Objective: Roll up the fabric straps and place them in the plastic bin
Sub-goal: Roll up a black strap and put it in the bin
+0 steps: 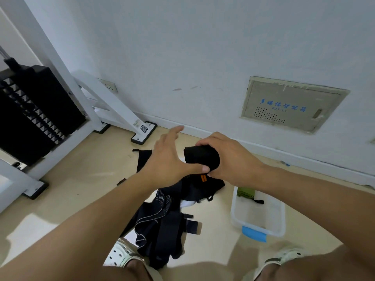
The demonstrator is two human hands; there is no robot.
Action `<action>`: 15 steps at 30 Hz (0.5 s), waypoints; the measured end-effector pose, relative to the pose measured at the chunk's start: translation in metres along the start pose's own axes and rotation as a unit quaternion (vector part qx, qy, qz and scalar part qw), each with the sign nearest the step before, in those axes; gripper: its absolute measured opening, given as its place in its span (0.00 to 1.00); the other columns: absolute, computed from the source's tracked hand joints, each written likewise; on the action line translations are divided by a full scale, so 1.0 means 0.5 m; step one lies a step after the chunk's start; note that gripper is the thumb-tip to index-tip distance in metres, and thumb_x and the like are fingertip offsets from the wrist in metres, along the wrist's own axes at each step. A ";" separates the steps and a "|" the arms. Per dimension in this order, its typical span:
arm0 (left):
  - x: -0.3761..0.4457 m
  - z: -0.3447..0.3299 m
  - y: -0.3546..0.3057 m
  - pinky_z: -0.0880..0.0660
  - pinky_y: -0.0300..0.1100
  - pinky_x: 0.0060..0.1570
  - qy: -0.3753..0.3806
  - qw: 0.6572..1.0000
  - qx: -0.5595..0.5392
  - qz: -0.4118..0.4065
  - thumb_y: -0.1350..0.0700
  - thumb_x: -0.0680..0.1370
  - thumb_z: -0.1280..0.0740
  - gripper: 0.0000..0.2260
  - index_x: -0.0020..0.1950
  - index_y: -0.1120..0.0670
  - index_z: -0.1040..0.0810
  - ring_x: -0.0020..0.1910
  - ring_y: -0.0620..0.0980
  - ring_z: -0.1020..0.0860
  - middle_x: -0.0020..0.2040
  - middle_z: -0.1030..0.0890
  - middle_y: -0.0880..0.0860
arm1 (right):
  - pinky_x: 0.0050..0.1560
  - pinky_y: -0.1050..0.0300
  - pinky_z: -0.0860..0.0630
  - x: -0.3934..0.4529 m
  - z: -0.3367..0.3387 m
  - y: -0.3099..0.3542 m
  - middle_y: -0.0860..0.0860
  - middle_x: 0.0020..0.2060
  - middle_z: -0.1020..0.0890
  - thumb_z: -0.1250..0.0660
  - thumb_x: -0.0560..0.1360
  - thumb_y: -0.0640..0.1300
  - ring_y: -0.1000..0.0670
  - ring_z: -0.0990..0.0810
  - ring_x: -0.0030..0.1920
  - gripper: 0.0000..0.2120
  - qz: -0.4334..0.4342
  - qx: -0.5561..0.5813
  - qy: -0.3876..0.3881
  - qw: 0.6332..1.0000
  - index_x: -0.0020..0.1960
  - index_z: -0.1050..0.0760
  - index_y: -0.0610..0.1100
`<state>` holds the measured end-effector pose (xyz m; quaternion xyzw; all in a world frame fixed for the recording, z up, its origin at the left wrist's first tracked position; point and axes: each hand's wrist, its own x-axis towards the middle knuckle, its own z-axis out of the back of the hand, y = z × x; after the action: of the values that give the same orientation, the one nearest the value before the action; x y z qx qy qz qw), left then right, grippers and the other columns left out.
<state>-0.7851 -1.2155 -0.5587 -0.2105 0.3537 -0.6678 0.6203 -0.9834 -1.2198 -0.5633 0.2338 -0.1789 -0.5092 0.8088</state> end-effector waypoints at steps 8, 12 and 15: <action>0.014 -0.019 -0.002 0.20 0.37 0.53 0.038 0.996 -0.054 -0.068 0.48 0.64 0.15 0.28 0.61 0.46 0.20 0.50 0.37 0.17 0.50 0.14 0.42 | 0.65 0.63 0.31 -0.012 -0.009 -0.007 0.59 0.65 0.24 0.26 0.72 0.43 0.59 0.28 0.65 0.32 0.076 0.020 -0.042 0.996 0.74 0.31 0.54; 0.018 -0.016 -0.004 0.24 0.31 0.43 0.029 0.993 -0.075 -0.087 0.48 0.64 0.15 0.22 0.54 0.43 0.20 0.42 0.36 0.17 0.42 0.15 0.38 | 0.71 0.58 0.35 -0.012 0.003 -0.019 0.62 0.69 0.27 0.21 0.68 0.55 0.59 0.33 0.70 0.39 0.063 -0.028 -0.043 0.997 0.75 0.34 0.58; 0.013 -0.014 -0.013 0.27 0.29 0.39 0.029 0.992 -0.073 -0.103 0.46 0.65 0.16 0.20 0.51 0.41 0.21 0.39 0.35 0.19 0.39 0.18 0.35 | 0.66 0.63 0.29 -0.019 0.012 -0.028 0.67 0.64 0.25 0.19 0.67 0.54 0.64 0.27 0.65 0.45 0.005 0.106 0.020 0.994 0.75 0.41 0.67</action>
<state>-0.7955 -1.2206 -0.5595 -0.2712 0.3954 -0.7065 0.5205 -1.0010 -1.2177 -0.5670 0.3274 -0.2163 -0.4785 0.7855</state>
